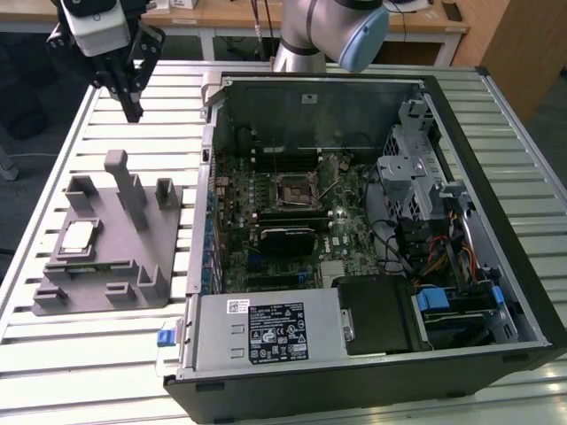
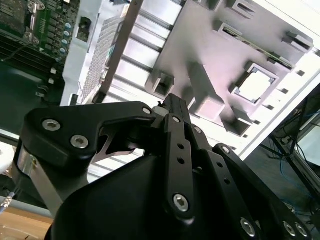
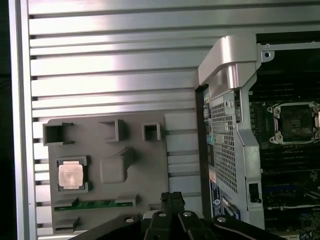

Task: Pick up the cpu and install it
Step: 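Reach for the cpu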

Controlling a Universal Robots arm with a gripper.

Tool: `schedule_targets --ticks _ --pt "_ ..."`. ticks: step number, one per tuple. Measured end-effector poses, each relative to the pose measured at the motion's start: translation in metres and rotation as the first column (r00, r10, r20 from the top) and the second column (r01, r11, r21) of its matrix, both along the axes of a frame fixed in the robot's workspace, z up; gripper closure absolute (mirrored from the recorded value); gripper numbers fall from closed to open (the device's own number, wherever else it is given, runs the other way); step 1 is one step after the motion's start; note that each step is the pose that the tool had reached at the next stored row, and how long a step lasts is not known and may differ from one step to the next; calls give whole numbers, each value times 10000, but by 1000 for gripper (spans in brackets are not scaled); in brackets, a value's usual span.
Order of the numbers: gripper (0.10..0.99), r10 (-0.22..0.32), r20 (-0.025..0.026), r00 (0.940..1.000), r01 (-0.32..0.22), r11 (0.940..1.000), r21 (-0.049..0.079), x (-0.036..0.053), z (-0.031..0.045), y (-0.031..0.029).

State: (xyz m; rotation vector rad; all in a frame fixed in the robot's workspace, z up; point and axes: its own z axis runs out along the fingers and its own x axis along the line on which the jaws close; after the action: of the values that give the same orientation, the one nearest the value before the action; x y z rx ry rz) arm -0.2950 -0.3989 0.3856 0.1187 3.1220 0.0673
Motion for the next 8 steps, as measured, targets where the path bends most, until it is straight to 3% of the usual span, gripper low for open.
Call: schedule_targets --ticks 8 --pt "973 0 -20 10000 0 10000 -1 -241 -11 0"
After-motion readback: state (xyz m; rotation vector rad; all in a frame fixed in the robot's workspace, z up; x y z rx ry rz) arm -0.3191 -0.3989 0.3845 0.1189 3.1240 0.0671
